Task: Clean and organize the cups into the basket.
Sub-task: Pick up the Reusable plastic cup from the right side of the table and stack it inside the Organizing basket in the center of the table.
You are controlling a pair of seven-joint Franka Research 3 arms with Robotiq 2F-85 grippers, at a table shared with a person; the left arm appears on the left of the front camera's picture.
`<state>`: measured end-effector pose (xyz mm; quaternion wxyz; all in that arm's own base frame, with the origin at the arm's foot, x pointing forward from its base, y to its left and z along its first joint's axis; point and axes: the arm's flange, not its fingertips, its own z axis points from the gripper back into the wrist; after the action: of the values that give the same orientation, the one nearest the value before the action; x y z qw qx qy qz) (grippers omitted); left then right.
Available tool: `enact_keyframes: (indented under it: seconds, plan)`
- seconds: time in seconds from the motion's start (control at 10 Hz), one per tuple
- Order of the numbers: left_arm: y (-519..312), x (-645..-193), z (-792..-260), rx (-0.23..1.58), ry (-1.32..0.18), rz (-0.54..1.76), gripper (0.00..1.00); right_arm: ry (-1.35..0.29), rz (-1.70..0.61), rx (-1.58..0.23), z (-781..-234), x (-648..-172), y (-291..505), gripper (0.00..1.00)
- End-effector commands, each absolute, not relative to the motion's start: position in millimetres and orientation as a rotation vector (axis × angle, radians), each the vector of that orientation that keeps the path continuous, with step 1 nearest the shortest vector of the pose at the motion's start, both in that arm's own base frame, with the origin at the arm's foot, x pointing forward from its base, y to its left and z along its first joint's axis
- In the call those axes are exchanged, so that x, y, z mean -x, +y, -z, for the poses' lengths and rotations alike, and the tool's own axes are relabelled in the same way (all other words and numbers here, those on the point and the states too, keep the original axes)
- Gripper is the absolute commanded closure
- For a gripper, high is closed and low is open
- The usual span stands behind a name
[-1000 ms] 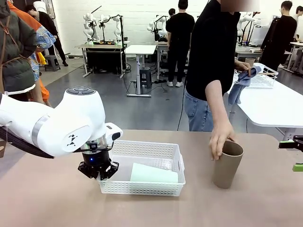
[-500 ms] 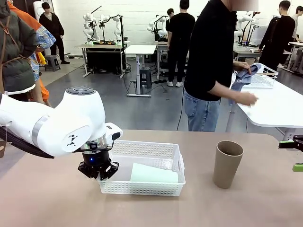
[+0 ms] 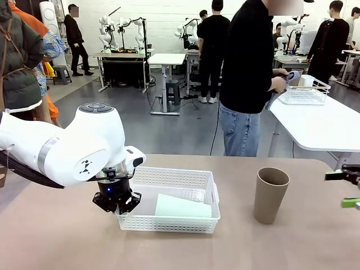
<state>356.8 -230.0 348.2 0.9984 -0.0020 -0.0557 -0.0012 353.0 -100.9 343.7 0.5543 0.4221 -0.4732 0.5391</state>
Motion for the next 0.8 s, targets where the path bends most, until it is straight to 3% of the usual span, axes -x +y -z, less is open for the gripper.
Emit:
enact_keyframes:
  seconds: [0.0,0.7]
  plan:
    - [-231,-356,-347,-0.003,-0.124,0.010,1.00,-1.010,-1.300,-0.978,-310,-384,-72,0.00]
    - [-231,-356,-347,-0.003,-0.124,0.010,1.00,-0.863,-1.329,-0.982,-269,-422,-31,0.00]
